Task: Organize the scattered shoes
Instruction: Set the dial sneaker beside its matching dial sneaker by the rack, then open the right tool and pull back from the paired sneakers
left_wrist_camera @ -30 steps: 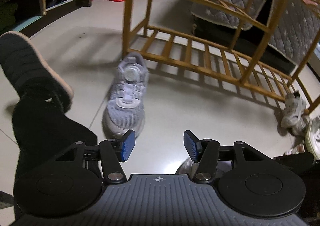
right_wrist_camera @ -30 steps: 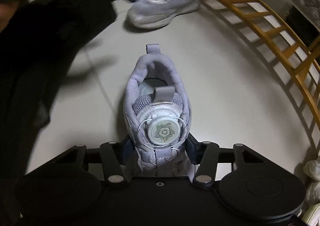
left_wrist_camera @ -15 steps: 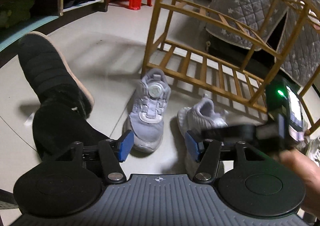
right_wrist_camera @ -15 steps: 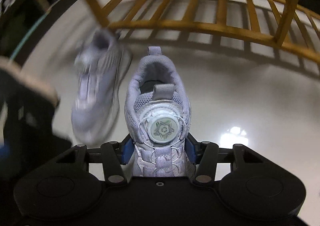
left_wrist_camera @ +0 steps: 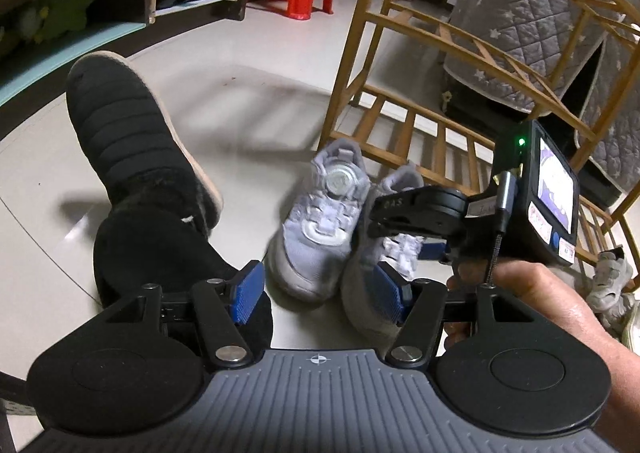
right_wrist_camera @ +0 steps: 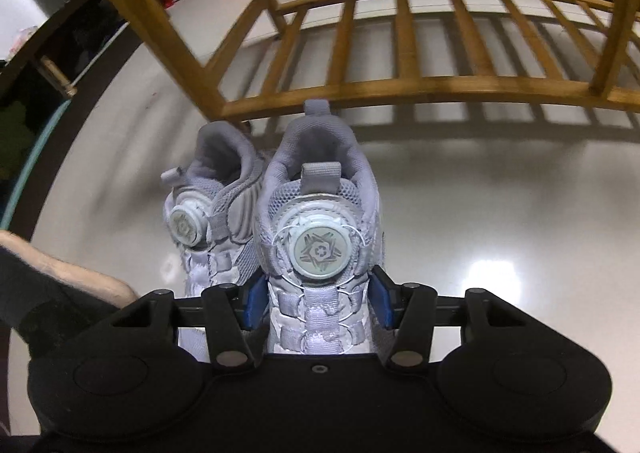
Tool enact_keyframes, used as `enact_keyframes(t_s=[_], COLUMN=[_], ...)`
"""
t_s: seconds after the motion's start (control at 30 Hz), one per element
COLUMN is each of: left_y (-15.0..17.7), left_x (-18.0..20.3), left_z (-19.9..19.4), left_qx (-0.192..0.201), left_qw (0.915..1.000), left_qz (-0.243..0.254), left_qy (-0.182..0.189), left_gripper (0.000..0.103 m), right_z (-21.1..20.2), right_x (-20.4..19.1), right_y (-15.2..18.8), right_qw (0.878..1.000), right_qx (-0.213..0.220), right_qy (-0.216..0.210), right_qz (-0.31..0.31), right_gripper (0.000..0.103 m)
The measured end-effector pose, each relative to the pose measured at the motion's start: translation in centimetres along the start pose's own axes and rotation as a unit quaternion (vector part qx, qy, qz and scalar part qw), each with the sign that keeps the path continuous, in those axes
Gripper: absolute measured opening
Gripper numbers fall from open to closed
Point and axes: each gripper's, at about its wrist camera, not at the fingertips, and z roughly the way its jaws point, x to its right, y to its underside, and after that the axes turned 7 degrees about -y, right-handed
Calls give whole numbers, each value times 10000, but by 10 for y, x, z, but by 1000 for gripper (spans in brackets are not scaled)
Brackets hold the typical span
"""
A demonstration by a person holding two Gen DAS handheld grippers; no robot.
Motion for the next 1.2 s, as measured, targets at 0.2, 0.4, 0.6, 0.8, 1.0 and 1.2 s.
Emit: enact_keyframes(t_s=[0.2, 0.4, 0.6, 0.8, 1.0, 1.2], left_y=[-1, -3, -2, 6, 29, 56], left_x=[13, 41, 85, 131, 167, 187], left_z=[-2, -15, -32, -42, -30, -10], left_qx=[-18, 76, 212, 290, 143, -106], left_qw=[9999, 9992, 9965, 9919, 9887, 9848], left_qz=[128, 361, 714, 1073, 1273, 1474], left_qy=[-4, 135, 381, 609, 783, 907], left_gripper=[62, 62, 65, 66, 67, 67], right_z=[-24, -81, -139, -194, -252, -288], right_x=[3, 27, 76, 134, 198, 256], right_y=[0, 10, 47, 92, 111, 116], right_qw=[9987, 9931, 9880, 9840, 9785, 9599], right_qx=[125, 469, 665, 846, 1390, 1879], right_qy=[-128, 7, 383, 896, 1411, 2076], right_qz=[-471, -1073, -1344, -1288, -572, 107], right_gripper=[68, 75, 77, 77, 77, 79])
